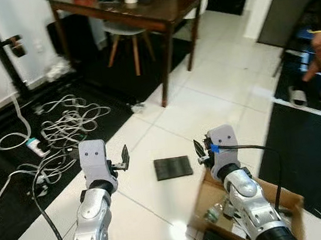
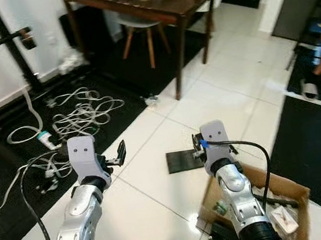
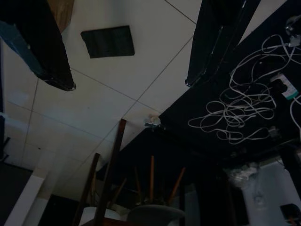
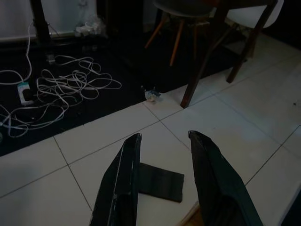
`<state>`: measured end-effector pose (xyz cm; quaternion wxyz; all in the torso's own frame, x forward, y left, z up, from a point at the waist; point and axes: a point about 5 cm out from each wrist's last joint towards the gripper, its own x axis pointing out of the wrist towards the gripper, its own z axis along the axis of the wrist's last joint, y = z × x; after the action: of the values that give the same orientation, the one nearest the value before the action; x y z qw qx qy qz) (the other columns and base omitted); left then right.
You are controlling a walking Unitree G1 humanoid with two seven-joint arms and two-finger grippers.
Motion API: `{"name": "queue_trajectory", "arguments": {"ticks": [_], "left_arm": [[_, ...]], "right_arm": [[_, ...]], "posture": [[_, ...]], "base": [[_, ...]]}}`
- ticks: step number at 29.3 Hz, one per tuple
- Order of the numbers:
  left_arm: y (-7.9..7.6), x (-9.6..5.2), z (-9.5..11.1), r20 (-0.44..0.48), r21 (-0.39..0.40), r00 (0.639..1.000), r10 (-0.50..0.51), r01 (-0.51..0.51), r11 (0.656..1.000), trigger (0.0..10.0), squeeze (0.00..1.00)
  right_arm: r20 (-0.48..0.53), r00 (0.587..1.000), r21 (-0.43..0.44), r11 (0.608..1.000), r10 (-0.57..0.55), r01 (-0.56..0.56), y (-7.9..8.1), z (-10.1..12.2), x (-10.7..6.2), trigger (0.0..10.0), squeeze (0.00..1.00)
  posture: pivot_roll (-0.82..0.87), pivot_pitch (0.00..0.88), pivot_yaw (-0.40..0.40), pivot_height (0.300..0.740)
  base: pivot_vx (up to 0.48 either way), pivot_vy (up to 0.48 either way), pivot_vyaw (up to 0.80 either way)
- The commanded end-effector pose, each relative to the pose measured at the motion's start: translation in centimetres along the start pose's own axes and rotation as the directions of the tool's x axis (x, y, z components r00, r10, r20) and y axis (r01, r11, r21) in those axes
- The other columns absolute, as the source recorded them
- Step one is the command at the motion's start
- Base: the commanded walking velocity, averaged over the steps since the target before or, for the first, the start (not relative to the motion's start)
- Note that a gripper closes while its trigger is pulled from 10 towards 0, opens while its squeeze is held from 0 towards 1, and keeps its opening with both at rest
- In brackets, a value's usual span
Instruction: Picking trash to rubbish bin
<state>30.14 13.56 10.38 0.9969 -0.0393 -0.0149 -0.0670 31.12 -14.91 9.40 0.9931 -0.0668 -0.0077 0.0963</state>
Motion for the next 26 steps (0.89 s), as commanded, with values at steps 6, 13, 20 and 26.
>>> {"name": "queue_trajectory", "arguments": {"ticks": [6, 13, 20, 26], "left_arm": [[-0.1, -0.2, 0.2, 0.024, -0.014, 1.0, -0.009, 0.009, 1.0, 10.0, 0.0], [-0.4, -0.4, 0.6, 0.05, -0.026, 0.998, -0.03, 0.031, 0.999, 10.0, 0.0], [-1.1, -0.6, 1.6, 0.115, -0.048, 0.989, -0.089, 0.095, 0.994, 10.0, 0.0], [-1.3, -0.7, 2.2, 0.154, -0.048, 0.982, -0.109, 0.117, 0.992, 10.0, 0.0]], "right_arm": [[-0.01, 1.0, 0.003, 1.0, 0.002, -0.002, 0.1, -0.1, -0.1, 10.0, 0.0], [-0.001, 1.0, 0.001, 1.0, 0.013, -0.013, 0.3, 0.2, 0.0, 10.0, 0.0], [0.012, 1.0, 0.001, 1.0, 0.027, -0.027, 0.7, 0.4, 0.1, 10.0, 0.0], [0.024, 0.999, 0.0, 0.999, 0.032, -0.032, 0.7, 0.7, 0.1, 10.0, 0.0]], "posture": [[-0.02, 0.102, -0.082, 0.74], [-0.02, 0.095, -0.086, 0.74], [-0.02, 0.088, -0.089, 0.74], [-0.02, 0.088, -0.089, 0.74]], "base": [[0.0, 0.0, 0.8], [0.0, 0.0, 0.8], [0.0, 0.0, 0.8], [0.0, 0.0, 0.8]]}}
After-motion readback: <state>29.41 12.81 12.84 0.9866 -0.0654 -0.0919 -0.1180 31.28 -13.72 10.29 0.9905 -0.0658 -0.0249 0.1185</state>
